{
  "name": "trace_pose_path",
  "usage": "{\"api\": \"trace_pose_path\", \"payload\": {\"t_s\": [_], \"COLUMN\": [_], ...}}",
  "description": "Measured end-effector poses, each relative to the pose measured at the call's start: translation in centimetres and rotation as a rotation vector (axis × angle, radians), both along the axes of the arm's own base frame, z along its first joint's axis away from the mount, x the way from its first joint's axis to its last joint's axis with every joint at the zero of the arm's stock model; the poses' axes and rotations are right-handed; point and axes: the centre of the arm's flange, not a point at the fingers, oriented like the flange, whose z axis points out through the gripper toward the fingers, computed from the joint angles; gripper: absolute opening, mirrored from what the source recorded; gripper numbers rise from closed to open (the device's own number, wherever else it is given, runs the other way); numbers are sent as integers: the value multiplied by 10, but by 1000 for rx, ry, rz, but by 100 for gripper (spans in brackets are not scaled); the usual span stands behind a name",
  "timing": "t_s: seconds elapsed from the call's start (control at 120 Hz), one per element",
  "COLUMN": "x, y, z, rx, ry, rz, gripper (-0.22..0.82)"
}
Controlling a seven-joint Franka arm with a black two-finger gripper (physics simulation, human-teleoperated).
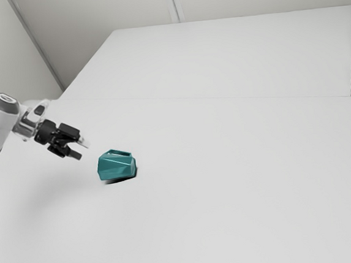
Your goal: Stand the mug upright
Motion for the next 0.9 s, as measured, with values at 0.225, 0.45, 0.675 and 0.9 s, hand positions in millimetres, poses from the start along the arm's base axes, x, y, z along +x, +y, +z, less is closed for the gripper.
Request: {"api": "trace_pose_path", "payload": {"t_s": [0.225,0.45,0.675,0.9], "x": [1,7,5,6], "y": [-6,-23,-37,-39], "z": [-50,-68,-81,-79], "rx": [-75,-112,-161,-169], "ry": [-48,-104,-147,-186], "rz": [14,-20,-16,-25], "gripper": [60,60,60,18]}}
